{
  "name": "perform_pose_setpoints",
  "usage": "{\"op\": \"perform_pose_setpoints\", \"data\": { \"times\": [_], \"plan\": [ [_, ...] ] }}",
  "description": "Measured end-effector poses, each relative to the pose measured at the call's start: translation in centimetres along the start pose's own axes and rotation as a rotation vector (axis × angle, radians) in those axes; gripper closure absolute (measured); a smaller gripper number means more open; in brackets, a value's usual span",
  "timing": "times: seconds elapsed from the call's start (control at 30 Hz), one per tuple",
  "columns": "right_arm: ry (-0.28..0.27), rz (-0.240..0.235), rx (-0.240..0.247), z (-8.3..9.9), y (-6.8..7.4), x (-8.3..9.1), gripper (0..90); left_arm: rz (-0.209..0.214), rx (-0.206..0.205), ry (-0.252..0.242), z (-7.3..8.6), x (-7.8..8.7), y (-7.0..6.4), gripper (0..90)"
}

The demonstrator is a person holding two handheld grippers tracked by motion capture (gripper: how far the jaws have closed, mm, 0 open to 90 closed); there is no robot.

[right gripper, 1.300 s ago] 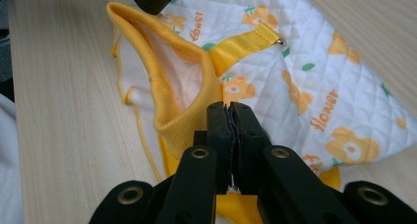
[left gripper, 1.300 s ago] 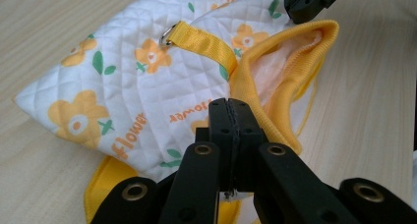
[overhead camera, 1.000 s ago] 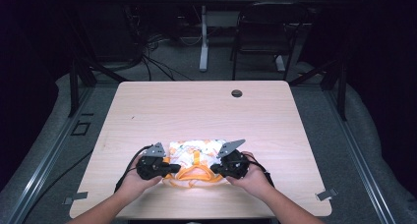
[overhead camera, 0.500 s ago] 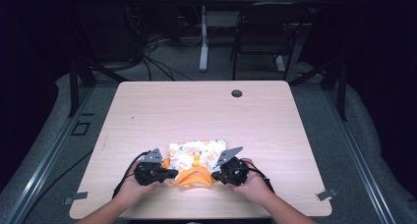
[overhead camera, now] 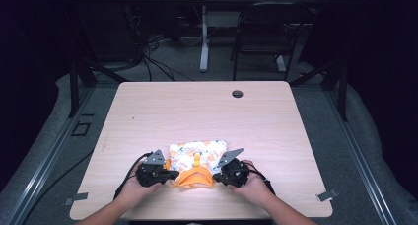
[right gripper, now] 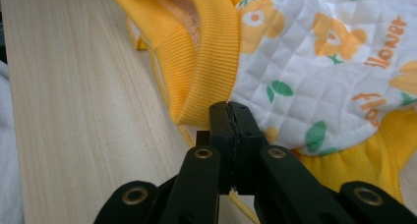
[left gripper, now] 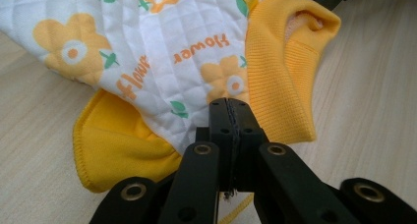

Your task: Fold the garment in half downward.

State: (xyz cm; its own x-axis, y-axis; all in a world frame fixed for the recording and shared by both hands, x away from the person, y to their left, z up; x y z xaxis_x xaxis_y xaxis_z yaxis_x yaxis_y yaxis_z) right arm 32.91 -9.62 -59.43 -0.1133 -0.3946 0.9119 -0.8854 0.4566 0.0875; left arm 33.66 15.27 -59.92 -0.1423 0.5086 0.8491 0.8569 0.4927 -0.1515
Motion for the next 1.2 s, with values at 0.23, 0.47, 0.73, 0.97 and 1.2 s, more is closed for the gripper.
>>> {"op": "perform_pose_setpoints", "data": {
  "times": [0.23, 0.47, 0.73, 0.97, 1.2],
  "plan": [
    [-0.001, 0.012, -0.018, -0.2, -0.5, -0.2, 89.8, -0.019, 0.01, -0.005, -0.3, -0.1, 0.5, 89.8],
    [-0.006, 0.029, -0.036, -0.6, -1.3, -0.4, 89.9, -0.022, 0.046, -0.018, -0.7, -0.3, 1.5, 89.9],
    [0.0, 0.042, -0.044, -1.0, -2.0, -0.5, 89.9, -0.047, 0.053, -0.005, -1.5, -0.5, 2.3, 89.9],
    [-0.014, 0.046, -0.076, -1.3, -3.0, -0.6, 90.0, -0.059, 0.078, -0.011, -2.4, -0.8, 3.3, 89.9],
    [-0.01, 0.067, -0.089, -1.9, -4.0, -0.7, 89.9, -0.069, 0.114, -0.036, -3.0, -1.2, 4.4, 89.9]
  ]
}}
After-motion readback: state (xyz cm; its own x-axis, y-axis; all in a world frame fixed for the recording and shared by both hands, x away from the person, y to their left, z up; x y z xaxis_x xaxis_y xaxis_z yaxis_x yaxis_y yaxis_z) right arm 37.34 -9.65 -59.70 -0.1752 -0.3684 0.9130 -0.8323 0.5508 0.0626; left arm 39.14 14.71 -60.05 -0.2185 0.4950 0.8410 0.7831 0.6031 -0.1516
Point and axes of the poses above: each handheld gripper's, and its own axes: x roughly backward along the jaws, z roughly out of its underside, y roughly to its left, the point moved 4 cm from there along -x, roughly forward along the jaws, and after that the axes turned 15 degrees about y, right-handed, at the moved point
